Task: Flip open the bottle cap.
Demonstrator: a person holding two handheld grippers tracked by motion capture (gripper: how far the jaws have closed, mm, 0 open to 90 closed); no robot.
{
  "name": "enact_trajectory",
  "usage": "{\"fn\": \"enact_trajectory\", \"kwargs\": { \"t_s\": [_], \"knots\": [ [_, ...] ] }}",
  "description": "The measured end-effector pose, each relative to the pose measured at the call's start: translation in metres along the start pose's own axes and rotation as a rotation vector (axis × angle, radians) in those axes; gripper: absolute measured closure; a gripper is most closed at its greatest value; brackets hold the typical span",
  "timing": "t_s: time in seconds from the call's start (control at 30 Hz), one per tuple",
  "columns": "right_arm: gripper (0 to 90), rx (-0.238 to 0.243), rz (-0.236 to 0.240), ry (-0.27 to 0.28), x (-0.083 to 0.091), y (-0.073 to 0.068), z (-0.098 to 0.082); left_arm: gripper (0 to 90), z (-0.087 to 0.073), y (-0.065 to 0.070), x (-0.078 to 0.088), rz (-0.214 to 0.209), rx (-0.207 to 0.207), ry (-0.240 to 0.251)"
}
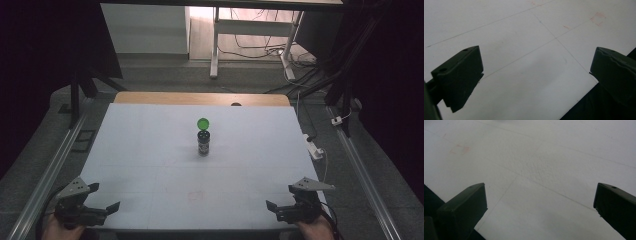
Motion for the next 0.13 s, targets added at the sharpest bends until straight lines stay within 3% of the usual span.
{"fn": "enact_trajectory", "kwargs": {
  "t_s": [0.13],
  "knots": [
    [0.0, -0.014, -0.003, 0.009, 0.002, 0.0012, -0.0014, 0.0, 0.001, -0.0003, 0.0001, -0.012, 0.004, 0.004]
  ]
}}
Point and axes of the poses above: each handheld gripper's, and its own axes: x roughly backward along the jaws, z roughly out of its top, y roughly to its right, the point moved 6 cm from there along -x, roughly forward along the jaws, and after that the axes turned 13 degrees about x, right-handed, at the moved point
